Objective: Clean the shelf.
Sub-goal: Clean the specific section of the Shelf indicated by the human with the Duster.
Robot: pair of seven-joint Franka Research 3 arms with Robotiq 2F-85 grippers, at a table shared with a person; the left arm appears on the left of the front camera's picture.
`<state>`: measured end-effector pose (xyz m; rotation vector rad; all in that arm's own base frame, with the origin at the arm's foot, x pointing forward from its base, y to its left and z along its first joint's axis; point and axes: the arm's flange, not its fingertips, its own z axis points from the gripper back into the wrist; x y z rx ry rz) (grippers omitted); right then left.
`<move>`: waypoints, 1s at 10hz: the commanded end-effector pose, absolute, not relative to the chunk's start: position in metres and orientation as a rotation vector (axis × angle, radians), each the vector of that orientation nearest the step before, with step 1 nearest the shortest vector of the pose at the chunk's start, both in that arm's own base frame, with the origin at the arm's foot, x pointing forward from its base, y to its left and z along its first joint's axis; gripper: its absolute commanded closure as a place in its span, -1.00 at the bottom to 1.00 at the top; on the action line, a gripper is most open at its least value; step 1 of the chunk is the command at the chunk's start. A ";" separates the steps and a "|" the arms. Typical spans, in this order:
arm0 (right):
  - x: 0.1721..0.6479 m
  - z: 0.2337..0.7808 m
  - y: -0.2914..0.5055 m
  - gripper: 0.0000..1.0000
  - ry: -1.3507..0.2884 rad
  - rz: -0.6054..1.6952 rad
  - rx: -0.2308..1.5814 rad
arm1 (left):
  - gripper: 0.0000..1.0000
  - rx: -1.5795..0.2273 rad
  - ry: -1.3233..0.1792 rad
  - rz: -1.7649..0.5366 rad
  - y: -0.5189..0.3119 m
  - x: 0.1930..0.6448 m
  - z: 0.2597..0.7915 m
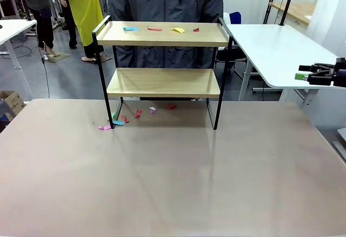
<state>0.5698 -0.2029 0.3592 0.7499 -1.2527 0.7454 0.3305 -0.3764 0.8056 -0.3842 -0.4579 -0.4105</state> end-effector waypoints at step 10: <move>0.571 0.361 -0.200 -1.00 -1.253 0.747 0.744 | 0.74 -0.336 -0.550 -0.039 -0.475 0.346 0.711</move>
